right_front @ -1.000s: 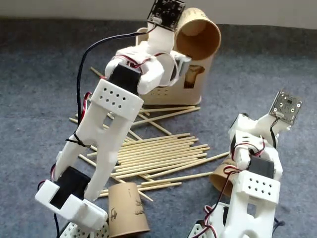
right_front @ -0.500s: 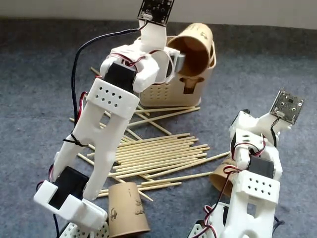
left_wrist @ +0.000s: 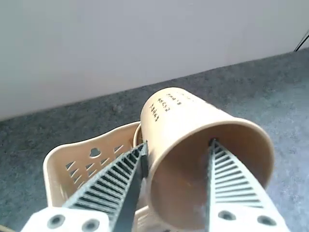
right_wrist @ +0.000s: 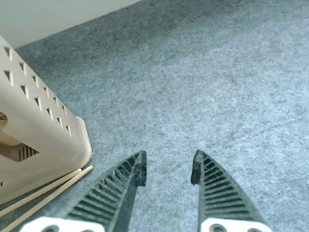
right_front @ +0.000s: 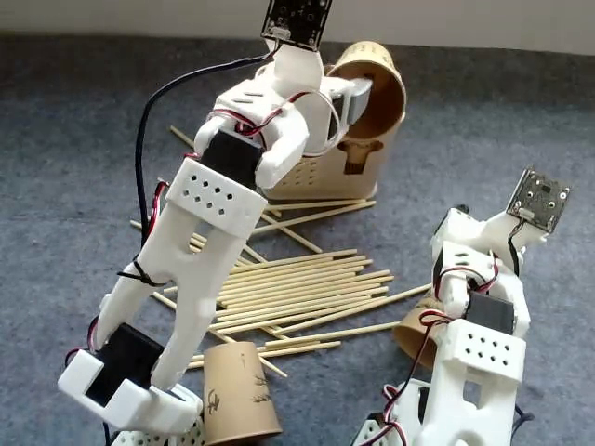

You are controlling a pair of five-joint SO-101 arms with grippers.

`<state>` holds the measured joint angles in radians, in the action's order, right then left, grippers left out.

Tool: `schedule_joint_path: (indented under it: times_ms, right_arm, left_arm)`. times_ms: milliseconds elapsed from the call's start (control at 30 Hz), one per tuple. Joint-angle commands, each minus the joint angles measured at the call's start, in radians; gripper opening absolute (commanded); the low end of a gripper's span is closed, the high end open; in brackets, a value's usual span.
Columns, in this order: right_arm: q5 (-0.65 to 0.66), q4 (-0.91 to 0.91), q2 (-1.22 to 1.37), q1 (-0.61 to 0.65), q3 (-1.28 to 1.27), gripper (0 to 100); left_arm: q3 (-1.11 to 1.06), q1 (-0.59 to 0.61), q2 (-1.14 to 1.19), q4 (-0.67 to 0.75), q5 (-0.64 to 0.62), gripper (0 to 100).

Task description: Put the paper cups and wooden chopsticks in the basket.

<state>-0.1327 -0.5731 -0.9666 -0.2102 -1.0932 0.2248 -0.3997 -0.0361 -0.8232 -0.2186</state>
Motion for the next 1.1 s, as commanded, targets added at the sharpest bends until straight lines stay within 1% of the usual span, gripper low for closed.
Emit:
schedule_joint_path:
  times_ms: [0,100,333,567,667,767,933,1067]
  right_arm:
    - [0.0,0.024,-0.01,-0.005,0.005,15.9]
    - [0.0,0.024,-0.01,-0.005,0.005,15.9]
    - [0.0,0.024,-0.01,-0.004,0.005,15.9]
    - [0.0,0.024,-0.01,-0.004,0.005,15.9]
    - [0.0,0.025,-0.01,-0.004,0.005,15.9]
    - [0.0,0.025,-0.01,-0.004,0.005,15.9]
    - [0.0,0.025,-0.01,-0.004,0.005,15.9]
    - [0.0,0.025,-0.01,-0.004,0.005,15.9]
  left_arm:
    - [-0.027,-0.018,-0.053,0.172,-0.123,20]
    - [-0.031,-0.018,-0.053,0.209,-0.16,20]
    - [0.038,-0.018,-0.053,0.209,-0.163,20]
    - [0.03,-0.018,-0.047,0.209,-0.158,20]
    - [0.041,-0.018,-0.007,0.212,-0.157,20]
    - [0.038,-0.016,0.053,0.27,-0.157,20]
    - [0.041,-0.016,0.125,0.347,-0.157,12]
    - [0.041,-0.018,0.125,0.35,-0.157,11]
